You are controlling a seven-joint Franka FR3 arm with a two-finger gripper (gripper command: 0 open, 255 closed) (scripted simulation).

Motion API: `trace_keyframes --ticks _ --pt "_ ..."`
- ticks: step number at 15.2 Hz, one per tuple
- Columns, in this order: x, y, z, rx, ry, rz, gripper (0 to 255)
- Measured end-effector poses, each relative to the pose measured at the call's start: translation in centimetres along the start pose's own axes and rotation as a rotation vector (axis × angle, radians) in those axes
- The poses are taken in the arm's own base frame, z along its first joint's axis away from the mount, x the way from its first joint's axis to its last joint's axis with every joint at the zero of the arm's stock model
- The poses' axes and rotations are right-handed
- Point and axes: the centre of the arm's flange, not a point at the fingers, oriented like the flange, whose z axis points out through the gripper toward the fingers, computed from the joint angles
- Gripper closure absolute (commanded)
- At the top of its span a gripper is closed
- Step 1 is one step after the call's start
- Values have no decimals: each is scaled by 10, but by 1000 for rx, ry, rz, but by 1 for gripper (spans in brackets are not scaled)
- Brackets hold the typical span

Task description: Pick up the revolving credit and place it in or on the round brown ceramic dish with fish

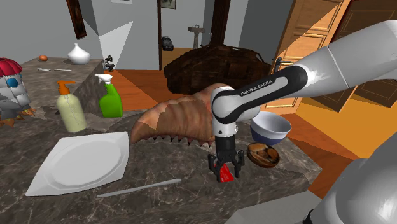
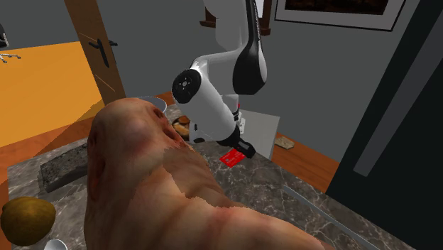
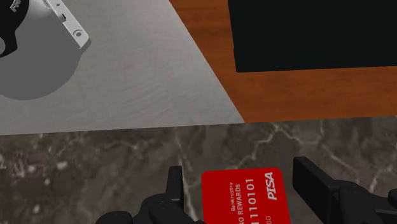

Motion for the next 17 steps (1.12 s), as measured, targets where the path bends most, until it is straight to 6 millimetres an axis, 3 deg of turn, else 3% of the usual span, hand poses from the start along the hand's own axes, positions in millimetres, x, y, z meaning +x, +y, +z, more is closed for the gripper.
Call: trace_keyframes --ticks 10,17 --pt "-3 -1 -5 4 1 0 255" --pt "-23 -3 -33 4 0 -1 255"
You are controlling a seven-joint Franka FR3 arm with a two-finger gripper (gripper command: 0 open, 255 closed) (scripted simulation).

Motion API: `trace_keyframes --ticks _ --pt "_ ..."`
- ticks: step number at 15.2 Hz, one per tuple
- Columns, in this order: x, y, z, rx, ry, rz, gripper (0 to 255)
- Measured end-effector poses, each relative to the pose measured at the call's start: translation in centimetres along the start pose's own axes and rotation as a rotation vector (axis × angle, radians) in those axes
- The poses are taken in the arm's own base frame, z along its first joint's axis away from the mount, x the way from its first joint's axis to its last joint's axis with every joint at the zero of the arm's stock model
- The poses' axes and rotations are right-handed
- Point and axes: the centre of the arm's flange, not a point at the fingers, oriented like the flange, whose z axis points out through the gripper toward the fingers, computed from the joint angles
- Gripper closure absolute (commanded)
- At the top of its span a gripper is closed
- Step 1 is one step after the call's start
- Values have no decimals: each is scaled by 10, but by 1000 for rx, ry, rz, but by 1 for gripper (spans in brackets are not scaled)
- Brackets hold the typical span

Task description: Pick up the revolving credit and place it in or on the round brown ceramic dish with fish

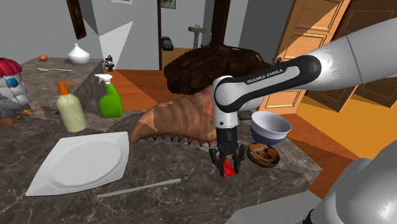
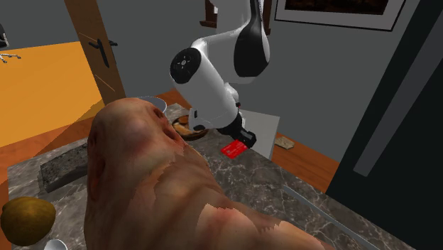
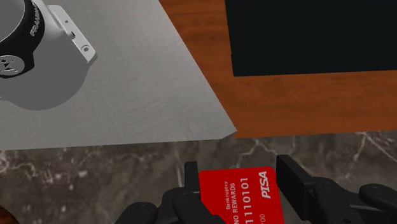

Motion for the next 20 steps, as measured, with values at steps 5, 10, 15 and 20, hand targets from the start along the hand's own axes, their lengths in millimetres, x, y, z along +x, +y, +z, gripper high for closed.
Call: trace_keyframes --ticks 5,10,15,20 --pt "-14 1 -21 0 0 0 255" --pt "-29 0 -44 0 0 0 255" --pt "-42 7 -63 0 0 0 255" --pt "-39 63 -73 0 0 1 255"
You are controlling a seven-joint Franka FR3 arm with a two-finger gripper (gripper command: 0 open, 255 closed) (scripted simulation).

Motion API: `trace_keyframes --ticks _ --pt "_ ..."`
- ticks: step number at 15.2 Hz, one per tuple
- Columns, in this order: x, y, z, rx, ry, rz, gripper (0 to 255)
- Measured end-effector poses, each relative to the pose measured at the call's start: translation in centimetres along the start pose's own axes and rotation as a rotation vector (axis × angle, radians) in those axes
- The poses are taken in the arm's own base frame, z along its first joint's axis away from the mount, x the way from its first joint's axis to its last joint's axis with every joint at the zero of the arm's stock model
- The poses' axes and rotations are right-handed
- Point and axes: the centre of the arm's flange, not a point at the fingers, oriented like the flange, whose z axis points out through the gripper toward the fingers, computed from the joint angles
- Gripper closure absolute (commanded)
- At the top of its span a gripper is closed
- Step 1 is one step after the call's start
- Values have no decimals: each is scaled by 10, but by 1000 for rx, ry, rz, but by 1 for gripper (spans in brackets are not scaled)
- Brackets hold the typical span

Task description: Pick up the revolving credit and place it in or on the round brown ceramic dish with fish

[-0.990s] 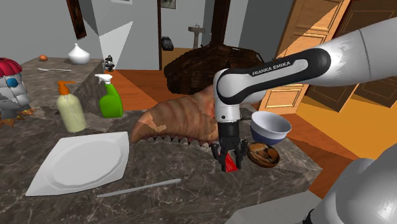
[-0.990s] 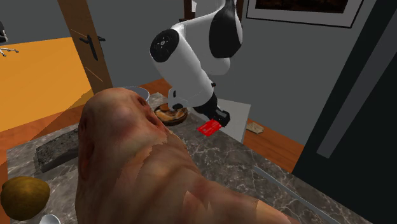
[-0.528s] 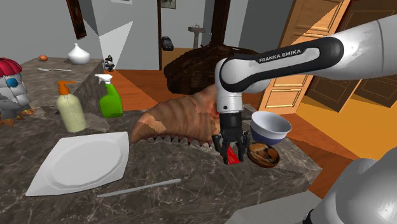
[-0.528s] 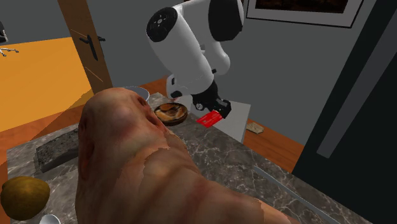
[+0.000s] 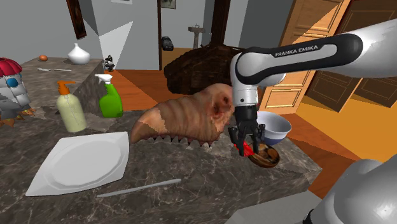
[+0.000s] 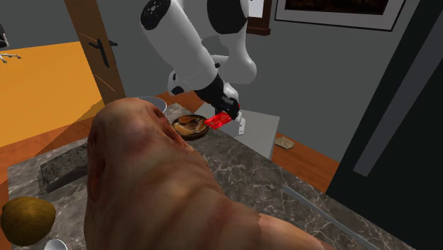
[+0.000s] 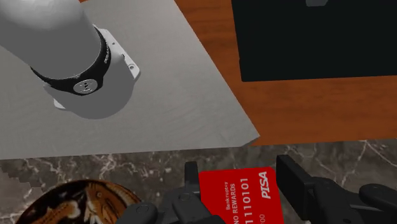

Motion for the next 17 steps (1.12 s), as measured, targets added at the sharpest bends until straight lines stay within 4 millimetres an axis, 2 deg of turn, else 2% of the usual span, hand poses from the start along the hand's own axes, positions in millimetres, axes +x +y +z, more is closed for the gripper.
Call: trace_keyframes --ticks 4,9,11,17 --pt "1 59 -5 1 -1 0 255" --pt "8 118 -11 1 -1 0 255" --pt "12 129 -10 0 -1 -1 255" --pt "30 133 16 0 -1 -1 255"
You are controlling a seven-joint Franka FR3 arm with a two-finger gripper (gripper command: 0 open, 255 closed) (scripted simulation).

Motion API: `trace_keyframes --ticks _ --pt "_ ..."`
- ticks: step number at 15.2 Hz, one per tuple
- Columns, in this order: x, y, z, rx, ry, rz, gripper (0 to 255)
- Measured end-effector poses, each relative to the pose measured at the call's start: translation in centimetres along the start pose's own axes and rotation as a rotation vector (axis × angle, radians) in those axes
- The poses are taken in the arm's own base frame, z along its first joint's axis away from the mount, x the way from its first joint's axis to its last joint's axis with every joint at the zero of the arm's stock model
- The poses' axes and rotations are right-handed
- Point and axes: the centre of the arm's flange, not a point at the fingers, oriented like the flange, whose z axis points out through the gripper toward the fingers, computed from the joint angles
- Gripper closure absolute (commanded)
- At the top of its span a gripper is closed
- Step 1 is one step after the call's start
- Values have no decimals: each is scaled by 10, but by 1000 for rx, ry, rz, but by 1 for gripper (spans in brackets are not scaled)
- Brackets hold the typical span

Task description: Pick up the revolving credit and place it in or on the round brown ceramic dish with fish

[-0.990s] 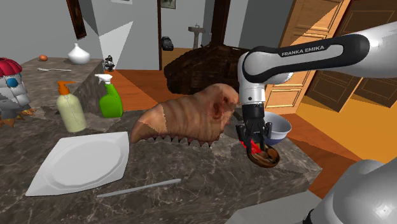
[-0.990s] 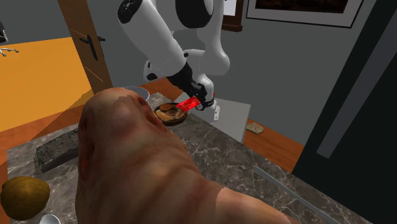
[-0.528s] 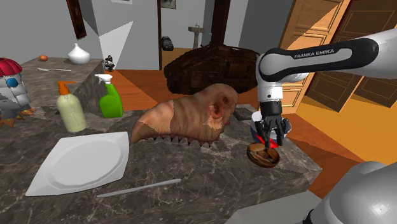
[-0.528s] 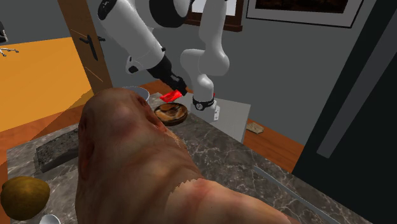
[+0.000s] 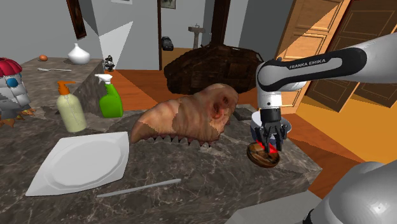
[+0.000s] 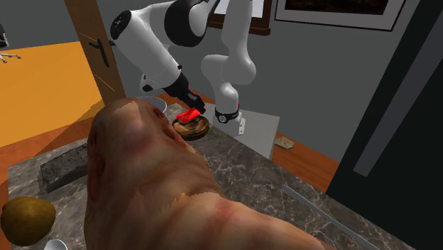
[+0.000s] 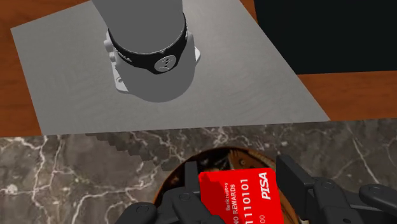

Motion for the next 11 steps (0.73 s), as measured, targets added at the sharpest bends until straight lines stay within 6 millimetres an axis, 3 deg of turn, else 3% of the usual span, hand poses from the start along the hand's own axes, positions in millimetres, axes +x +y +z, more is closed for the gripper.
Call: trace_keyframes --ticks 7,11 --pt "19 1 30 0 0 0 255" --pt "20 1 33 0 -5 -1 255"
